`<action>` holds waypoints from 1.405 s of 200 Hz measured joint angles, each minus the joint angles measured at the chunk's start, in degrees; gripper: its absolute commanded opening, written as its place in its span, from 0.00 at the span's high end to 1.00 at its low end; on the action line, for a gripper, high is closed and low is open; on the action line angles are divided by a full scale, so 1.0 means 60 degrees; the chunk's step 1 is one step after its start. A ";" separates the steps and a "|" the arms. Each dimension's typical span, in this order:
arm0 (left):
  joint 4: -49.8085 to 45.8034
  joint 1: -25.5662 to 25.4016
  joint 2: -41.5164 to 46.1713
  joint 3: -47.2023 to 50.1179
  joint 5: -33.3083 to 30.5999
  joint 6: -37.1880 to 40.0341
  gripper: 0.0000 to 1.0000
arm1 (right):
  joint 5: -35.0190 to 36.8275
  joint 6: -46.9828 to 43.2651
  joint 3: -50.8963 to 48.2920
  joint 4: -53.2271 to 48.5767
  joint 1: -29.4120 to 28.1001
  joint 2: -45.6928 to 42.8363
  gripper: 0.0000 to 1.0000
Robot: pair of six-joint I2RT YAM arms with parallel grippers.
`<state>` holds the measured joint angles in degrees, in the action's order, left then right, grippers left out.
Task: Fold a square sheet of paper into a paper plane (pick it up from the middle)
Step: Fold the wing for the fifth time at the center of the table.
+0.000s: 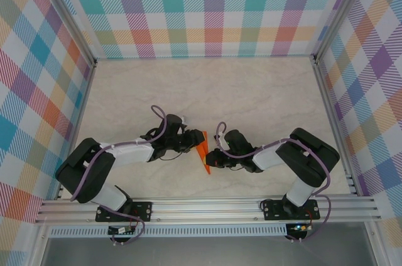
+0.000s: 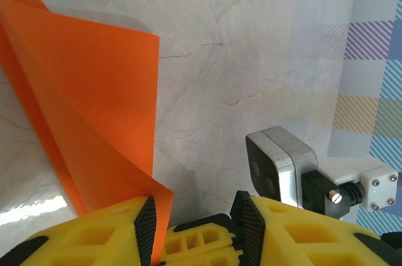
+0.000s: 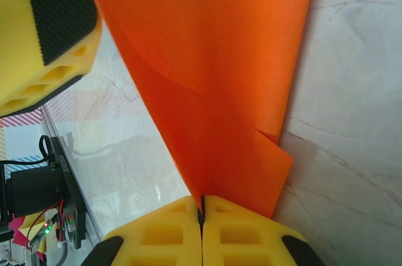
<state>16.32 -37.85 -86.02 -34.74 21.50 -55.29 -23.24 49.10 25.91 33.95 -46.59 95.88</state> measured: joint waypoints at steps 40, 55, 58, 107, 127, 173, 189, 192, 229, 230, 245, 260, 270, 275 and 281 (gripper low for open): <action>0.0368 0.0000 -0.0863 -0.0211 0.0259 0.0076 0.56 | -0.0004 0.0000 0.0000 -0.0004 0.0000 0.0000 0.92; 0.0539 0.0000 -0.1279 -0.0339 0.0342 0.0102 0.57 | -0.0004 0.0007 0.0000 -0.0007 0.0000 -0.0004 0.90; 0.0568 -0.0004 -0.1341 -0.0346 0.0357 0.0102 0.57 | -0.0007 0.0004 0.0000 -0.0004 0.0004 -0.0004 0.90; 0.0809 -0.0004 -0.1708 -0.0412 0.0521 0.0113 0.57 | 0.0146 0.0033 0.0022 -0.0408 0.0000 -0.0342 0.79; 0.0809 0.0000 -0.1708 -0.0430 0.0521 0.0131 0.57 | 0.0262 0.0036 0.0080 -0.0823 0.0000 -0.0539 0.77; 0.0809 0.0000 -0.1708 -0.0433 0.0525 0.0149 0.55 | 0.0630 0.0273 0.0299 -0.1483 0.0000 -0.0597 0.90; 0.0790 0.0000 -0.1668 -0.0433 0.0517 0.0164 0.52 | 0.0659 0.0393 0.0266 -0.1443 0.0004 -0.0597 0.94; 0.0772 0.0000 -0.1647 -0.0433 0.0514 0.0164 0.52 | 0.0663 0.0444 0.0240 -0.1399 0.0011 -0.0597 0.94; 0.0353 -0.0004 -0.0670 -0.0433 0.0302 0.0375 0.45 | 0.0605 0.0896 -0.0138 -0.0852 0.0113 -0.0597 0.95; 0.0339 -0.0004 -0.0645 -0.0433 0.0295 0.0379 0.45 | 0.0605 0.0911 -0.0146 -0.0838 0.0117 -0.0597 0.95; 0.0233 -0.0004 -0.0135 -0.0433 0.0127 0.0430 0.44 | 0.0590 0.1122 -0.0302 -0.0539 0.0146 -0.0597 0.96; 0.0204 -0.0004 0.0288 -0.0433 -0.0022 0.0474 0.44 | 0.0576 0.1311 -0.0393 -0.0353 0.0153 -0.0597 0.96; 0.0197 -0.0004 0.0463 -0.0433 -0.0084 0.0514 0.44 | 0.0561 0.1435 -0.0404 -0.0313 0.0157 -0.0594 0.96; 0.0193 -0.0004 0.0510 -0.0433 -0.0098 0.0528 0.44 | 0.0539 0.1472 -0.0404 -0.0310 0.0171 -0.0594 0.96; 0.0189 -0.0004 0.0535 -0.0430 -0.0124 0.0554 0.44 | 0.0532 0.1501 -0.0404 -0.0295 0.0171 -0.0576 0.96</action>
<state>17.45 -37.87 -82.81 -37.32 20.75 -51.96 -20.05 58.11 23.49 32.18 -45.56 92.42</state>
